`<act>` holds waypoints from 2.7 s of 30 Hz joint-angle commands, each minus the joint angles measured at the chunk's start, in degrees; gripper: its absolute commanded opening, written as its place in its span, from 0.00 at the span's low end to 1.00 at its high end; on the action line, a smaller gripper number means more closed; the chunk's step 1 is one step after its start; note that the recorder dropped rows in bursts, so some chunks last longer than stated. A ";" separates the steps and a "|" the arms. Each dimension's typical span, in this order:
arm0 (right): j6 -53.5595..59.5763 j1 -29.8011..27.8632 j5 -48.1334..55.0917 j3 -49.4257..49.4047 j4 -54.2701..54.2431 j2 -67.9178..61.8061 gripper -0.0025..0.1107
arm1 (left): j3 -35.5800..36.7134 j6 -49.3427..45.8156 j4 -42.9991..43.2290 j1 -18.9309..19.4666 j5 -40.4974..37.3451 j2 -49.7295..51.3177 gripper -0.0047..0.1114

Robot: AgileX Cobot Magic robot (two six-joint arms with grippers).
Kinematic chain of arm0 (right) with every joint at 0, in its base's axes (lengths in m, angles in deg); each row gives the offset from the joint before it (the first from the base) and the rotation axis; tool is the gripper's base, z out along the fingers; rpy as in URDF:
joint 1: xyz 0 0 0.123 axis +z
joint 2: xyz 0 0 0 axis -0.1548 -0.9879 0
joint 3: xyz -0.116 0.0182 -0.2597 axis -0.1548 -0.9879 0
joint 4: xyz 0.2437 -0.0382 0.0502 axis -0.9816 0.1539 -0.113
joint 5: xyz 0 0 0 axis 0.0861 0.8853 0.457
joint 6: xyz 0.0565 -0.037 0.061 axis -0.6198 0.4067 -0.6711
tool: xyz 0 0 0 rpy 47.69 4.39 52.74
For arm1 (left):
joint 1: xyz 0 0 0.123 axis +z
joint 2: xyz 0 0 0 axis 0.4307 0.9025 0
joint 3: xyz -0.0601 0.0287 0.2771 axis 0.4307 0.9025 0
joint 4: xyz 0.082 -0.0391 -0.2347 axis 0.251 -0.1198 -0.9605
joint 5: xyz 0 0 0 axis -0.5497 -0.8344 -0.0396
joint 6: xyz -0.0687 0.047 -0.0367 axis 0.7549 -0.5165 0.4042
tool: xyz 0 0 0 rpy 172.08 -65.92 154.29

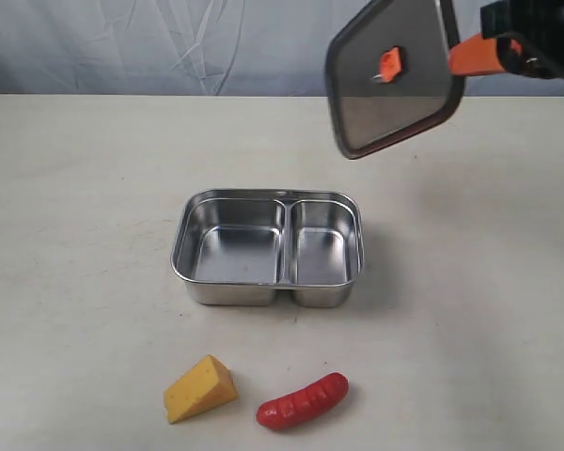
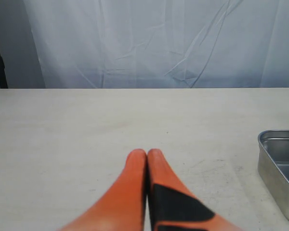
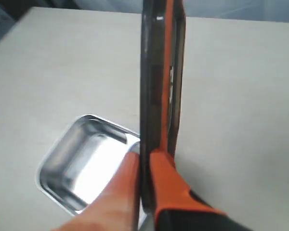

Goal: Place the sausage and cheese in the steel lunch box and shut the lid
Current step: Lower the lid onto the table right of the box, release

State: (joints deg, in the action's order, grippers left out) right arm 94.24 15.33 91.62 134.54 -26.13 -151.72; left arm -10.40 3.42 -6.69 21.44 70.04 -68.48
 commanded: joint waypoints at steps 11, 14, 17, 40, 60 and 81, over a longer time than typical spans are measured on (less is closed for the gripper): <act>-8.00 5.98 4.01 2.69 46.96 7.64 0.01 | 0.26 0.05 0.13 0.08 0.37 -0.23 0.04; -8.15 9.85 6.91 1.40 50.49 7.64 0.01 | 0.26 0.05 0.13 0.08 0.37 -0.23 0.04; -8.41 13.14 7.39 -2.25 53.01 7.64 0.01 | 0.26 0.05 0.13 0.08 0.37 -0.23 0.04; -9.45 29.70 5.07 -20.38 48.95 0.34 0.01 | 0.26 0.05 0.13 0.08 0.77 -0.23 0.04; -13.17 32.69 3.80 -20.51 42.24 -8.68 0.34 | 0.26 0.05 0.13 0.08 0.77 -0.23 0.04; -38.03 32.35 -7.89 -20.39 42.93 13.04 0.02 | 0.26 0.05 0.13 0.08 0.77 -0.23 0.04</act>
State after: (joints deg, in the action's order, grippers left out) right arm 58.66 47.98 84.23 114.27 16.15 -142.56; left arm -10.40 3.42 -6.69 21.44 70.16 -68.48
